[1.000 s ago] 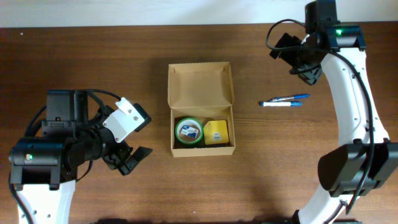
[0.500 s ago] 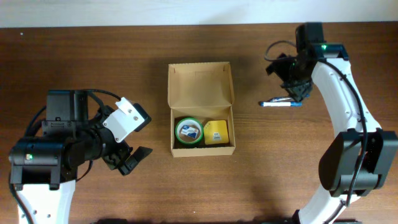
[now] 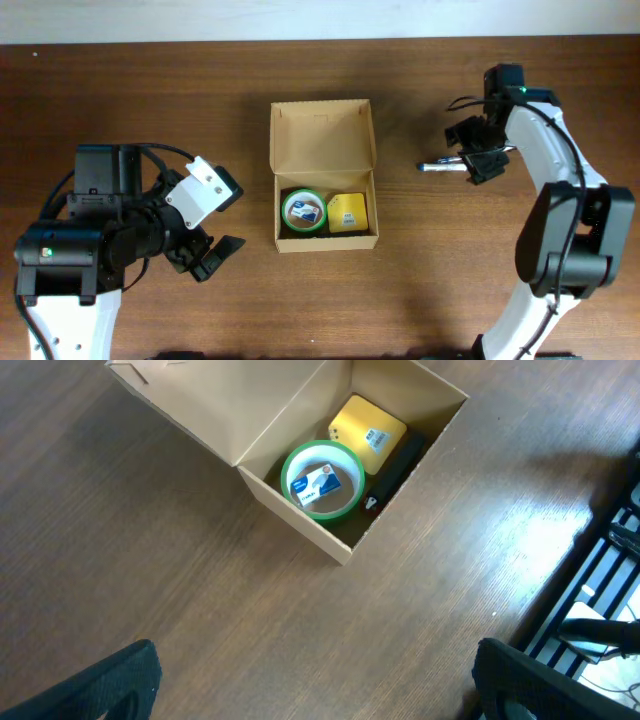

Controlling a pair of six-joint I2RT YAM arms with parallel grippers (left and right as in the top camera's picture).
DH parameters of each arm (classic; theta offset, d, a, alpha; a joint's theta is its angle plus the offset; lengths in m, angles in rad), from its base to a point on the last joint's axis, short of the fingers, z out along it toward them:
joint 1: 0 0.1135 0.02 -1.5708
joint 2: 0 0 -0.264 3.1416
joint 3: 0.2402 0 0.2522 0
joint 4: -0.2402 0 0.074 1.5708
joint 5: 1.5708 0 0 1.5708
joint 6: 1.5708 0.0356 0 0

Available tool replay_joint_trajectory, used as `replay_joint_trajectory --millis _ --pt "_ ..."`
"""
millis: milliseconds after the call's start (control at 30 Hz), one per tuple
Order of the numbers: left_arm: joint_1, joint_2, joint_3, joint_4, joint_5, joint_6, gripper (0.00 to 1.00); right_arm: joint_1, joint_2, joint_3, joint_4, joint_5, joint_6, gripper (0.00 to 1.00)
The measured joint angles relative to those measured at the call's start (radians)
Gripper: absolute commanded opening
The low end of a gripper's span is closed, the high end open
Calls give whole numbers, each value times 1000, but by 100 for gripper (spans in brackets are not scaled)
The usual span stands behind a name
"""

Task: Pack container
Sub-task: 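Lower and close the right gripper on the blue-capped white marker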

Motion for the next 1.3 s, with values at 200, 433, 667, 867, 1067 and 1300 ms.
replay_joint_trajectory --millis 200,433,667,867,1067,1300 --pt "0 0 0 0 0 0 100 0 36 -2 -1 -5 32 70" --pt "0 0 0 0 0 0 100 0 55 -2 0 -9 59 67" --pt "0 0 0 0 0 0 100 0 89 -5 6 -11 80 66" --pt "0 0 0 0 0 0 99 -6 92 -5 31 -11 96 66" --pt "0 0 0 0 0 0 100 -24 92 -5 34 -11 103 65" --pt "0 0 0 0 0 0 100 -25 97 -5 23 -11 103 65"
